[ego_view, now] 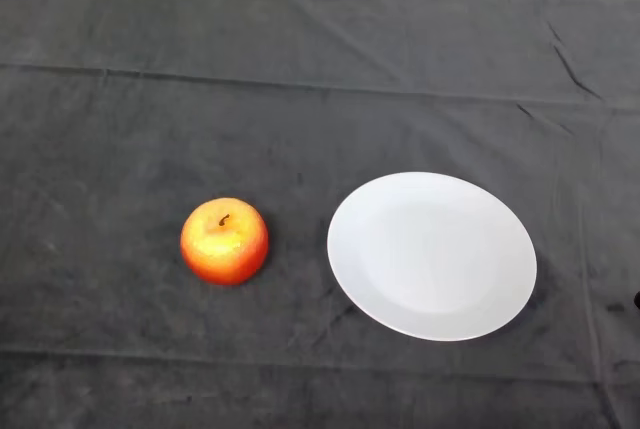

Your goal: Move the apple to the plate

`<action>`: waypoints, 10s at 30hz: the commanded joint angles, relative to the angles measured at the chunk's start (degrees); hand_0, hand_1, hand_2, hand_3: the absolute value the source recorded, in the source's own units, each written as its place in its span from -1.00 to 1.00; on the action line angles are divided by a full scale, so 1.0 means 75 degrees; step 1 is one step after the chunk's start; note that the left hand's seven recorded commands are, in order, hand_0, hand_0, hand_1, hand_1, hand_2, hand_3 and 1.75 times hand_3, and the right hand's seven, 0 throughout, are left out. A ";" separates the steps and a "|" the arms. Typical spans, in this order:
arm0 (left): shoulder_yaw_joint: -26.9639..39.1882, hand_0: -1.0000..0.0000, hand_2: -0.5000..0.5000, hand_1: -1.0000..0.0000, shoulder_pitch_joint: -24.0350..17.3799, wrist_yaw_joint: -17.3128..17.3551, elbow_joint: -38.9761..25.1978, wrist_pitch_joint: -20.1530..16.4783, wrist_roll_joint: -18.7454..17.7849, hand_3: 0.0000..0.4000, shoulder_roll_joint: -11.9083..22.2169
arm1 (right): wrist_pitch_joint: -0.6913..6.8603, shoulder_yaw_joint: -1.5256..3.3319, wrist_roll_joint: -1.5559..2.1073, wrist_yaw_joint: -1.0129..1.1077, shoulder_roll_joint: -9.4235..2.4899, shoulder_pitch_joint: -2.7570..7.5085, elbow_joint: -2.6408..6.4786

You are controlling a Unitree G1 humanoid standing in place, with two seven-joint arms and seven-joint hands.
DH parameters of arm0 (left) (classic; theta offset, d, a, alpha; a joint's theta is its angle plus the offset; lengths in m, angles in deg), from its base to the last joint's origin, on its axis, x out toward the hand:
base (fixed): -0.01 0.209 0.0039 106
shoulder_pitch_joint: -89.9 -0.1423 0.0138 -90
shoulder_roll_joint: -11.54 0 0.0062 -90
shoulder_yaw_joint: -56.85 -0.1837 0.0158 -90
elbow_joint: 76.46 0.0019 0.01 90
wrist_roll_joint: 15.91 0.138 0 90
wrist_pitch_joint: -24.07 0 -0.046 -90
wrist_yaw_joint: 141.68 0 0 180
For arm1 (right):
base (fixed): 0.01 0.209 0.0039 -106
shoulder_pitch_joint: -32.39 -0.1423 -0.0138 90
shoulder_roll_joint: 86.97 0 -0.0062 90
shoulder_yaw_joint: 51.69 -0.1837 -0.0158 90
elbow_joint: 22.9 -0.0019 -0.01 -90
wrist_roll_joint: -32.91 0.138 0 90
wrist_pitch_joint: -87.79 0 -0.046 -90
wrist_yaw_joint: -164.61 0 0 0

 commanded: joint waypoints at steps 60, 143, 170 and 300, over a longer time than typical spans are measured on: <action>-0.1384 1.00 0.00 1.00 0.0657 -0.0314 -0.2491 -0.0388 0.2164 -1.00 -0.0503 | 0.0560 -0.0170 0.0001 -0.0029 -0.0534 0.0793 0.0661; -0.5169 -1.00 0.00 -1.00 0.1249 0.0076 -0.2452 -0.1309 0.3152 1.00 -0.1902 | 0.0623 -0.0002 0.0170 -0.0017 -0.0552 0.0820 0.0571; -0.5418 -1.00 0.00 -1.00 0.0968 0.0117 -0.4696 -0.2094 0.3150 1.00 -0.1697 | 0.0628 0.0010 0.0185 -0.0015 -0.0554 0.0822 0.0562; -0.8316 1.00 0.00 1.00 0.4771 -0.0224 -0.0847 -0.0811 0.0624 -1.00 -0.1988 | 0.0528 -0.0099 0.0086 -0.0016 -0.0529 0.0774 0.0712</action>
